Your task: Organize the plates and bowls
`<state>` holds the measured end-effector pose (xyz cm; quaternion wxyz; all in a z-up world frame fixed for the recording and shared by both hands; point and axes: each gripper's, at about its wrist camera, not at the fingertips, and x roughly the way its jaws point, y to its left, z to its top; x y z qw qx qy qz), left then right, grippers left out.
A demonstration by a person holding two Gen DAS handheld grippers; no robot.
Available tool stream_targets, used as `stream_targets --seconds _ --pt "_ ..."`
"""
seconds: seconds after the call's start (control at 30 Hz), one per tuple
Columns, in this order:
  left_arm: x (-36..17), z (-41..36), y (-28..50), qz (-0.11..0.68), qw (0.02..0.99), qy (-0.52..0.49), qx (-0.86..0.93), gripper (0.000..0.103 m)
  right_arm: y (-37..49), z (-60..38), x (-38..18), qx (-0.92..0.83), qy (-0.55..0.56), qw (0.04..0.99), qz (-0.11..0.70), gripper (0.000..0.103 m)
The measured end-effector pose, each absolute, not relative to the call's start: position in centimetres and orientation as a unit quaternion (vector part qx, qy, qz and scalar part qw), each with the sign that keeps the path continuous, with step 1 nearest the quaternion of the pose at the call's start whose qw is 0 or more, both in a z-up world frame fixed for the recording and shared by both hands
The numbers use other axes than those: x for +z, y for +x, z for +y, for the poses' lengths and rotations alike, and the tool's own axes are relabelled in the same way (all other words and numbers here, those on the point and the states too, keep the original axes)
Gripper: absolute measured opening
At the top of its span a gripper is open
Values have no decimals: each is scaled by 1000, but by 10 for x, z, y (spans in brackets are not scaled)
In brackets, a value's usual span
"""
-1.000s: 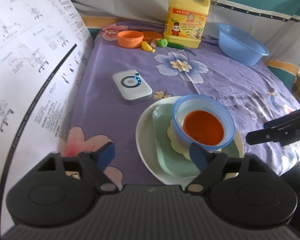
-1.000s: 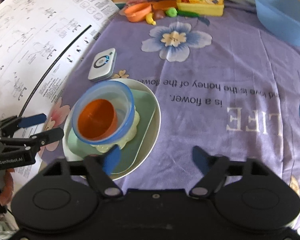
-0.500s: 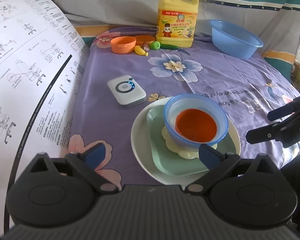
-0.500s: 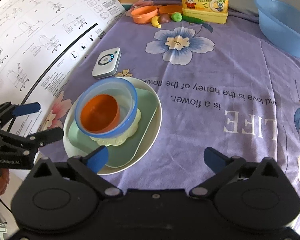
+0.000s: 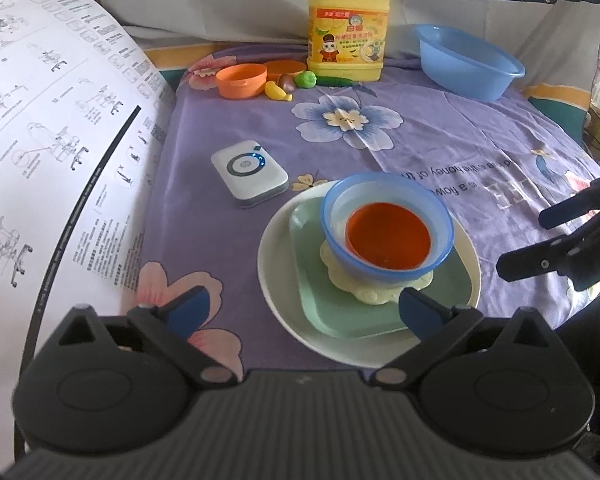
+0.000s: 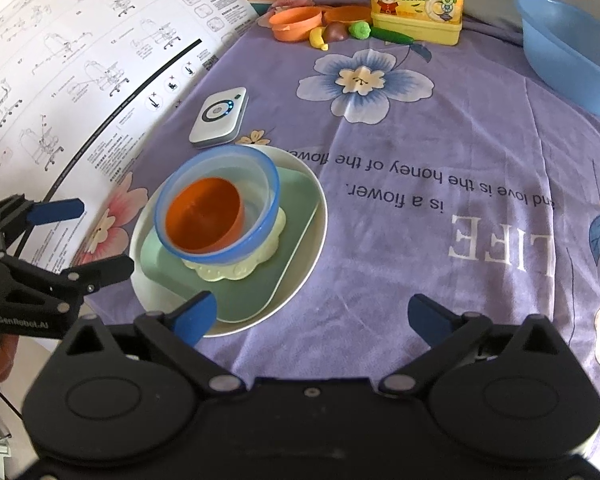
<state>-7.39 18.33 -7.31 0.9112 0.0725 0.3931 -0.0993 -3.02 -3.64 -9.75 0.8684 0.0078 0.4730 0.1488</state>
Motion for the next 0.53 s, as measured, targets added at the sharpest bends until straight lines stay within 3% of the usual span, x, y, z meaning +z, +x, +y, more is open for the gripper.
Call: stream_targets --seconds 0.53 --pt "-73 172 -82 395 905 102 -123 103 -33 -38 -95 149 -1 871 468 103"
